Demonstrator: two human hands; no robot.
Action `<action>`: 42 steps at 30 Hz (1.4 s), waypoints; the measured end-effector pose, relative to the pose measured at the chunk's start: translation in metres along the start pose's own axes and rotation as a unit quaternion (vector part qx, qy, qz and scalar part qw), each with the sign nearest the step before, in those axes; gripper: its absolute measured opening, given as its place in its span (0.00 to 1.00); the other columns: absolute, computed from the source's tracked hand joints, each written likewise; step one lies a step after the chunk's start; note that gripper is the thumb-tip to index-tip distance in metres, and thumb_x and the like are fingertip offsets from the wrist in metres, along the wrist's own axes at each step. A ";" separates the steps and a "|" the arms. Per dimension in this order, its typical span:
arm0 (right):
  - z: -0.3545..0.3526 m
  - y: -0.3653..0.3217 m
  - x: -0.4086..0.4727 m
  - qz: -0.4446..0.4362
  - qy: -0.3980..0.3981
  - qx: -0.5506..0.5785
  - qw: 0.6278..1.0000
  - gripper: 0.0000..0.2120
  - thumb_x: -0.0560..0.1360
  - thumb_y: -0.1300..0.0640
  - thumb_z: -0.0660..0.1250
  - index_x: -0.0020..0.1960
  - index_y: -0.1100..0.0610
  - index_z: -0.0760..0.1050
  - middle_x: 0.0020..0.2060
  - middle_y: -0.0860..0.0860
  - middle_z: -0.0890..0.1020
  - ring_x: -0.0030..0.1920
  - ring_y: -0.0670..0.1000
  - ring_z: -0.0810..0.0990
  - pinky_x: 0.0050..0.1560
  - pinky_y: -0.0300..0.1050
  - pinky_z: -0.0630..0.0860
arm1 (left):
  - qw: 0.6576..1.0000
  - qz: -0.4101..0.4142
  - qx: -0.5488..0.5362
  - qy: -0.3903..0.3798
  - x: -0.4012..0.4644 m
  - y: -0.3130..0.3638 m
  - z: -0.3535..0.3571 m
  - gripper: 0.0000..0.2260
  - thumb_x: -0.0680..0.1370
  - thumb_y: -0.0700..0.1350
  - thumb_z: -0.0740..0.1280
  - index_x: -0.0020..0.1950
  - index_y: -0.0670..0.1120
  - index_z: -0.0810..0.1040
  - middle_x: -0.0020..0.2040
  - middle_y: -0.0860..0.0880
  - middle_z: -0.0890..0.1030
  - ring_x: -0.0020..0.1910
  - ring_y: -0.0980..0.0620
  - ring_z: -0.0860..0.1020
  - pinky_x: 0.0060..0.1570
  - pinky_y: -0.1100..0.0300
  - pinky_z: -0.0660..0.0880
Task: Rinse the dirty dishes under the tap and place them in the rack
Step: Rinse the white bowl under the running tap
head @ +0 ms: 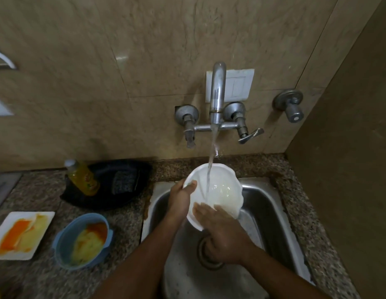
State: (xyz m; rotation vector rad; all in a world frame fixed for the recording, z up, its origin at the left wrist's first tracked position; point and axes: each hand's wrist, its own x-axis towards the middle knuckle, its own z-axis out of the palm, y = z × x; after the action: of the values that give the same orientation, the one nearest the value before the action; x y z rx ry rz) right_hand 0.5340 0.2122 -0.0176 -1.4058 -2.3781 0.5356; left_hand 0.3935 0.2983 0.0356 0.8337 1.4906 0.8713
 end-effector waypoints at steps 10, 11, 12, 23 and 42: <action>-0.006 -0.008 0.015 0.029 -0.017 -0.017 0.999 0.50 0.70 0.51 0.68 0.80 0.50 0.38 0.78 0.45 0.38 0.78 0.47 0.38 0.77 0.46 0.40 | 1.000 -0.027 -0.005 0.000 0.002 0.027 0.011 0.08 0.72 0.34 0.67 0.50 0.39 0.81 0.42 0.41 0.82 0.41 0.42 0.80 0.42 0.56 0.76; -0.004 -0.013 0.018 0.040 -0.002 0.015 0.999 0.50 0.69 0.53 0.68 0.80 0.51 0.40 0.79 0.46 0.40 0.79 0.47 0.40 0.78 0.46 0.43 | 1.000 -0.026 -0.008 -0.004 0.003 0.030 0.011 0.10 0.70 0.36 0.68 0.50 0.38 0.82 0.42 0.40 0.83 0.42 0.40 0.81 0.45 0.52 0.78; -0.004 -0.010 0.017 0.032 0.003 0.034 0.999 0.50 0.69 0.54 0.69 0.81 0.51 0.42 0.80 0.46 0.43 0.79 0.47 0.43 0.78 0.48 0.47 | 1.000 -0.024 -0.013 -0.008 0.005 0.032 0.010 0.12 0.67 0.38 0.68 0.50 0.40 0.82 0.44 0.39 0.84 0.45 0.38 0.81 0.49 0.47 0.80; -0.014 0.012 0.006 0.029 -0.068 -0.074 0.995 0.54 0.68 0.54 0.73 0.80 0.44 0.39 0.79 0.40 0.41 0.78 0.44 0.41 0.78 0.51 0.49 | 1.000 0.003 0.014 0.007 -0.002 0.038 -0.003 0.12 0.67 0.39 0.65 0.49 0.45 0.81 0.46 0.41 0.83 0.48 0.38 0.80 0.48 0.47 0.78; -0.008 -0.001 0.008 0.026 -0.050 -0.047 0.997 0.49 0.71 0.59 0.71 0.80 0.48 0.41 0.77 0.42 0.39 0.77 0.43 0.39 0.77 0.44 0.44 | 0.998 0.008 0.042 0.044 -0.003 0.043 -0.003 0.04 0.61 0.42 0.65 0.34 0.44 0.77 0.34 0.45 0.78 0.38 0.43 0.76 0.38 0.56 0.70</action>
State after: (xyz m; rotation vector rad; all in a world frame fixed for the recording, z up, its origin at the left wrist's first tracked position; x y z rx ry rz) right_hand 0.5330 0.2197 -0.0098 -1.5183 -2.4806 0.5268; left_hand 0.3921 0.3157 0.0752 0.8793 1.6097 0.8709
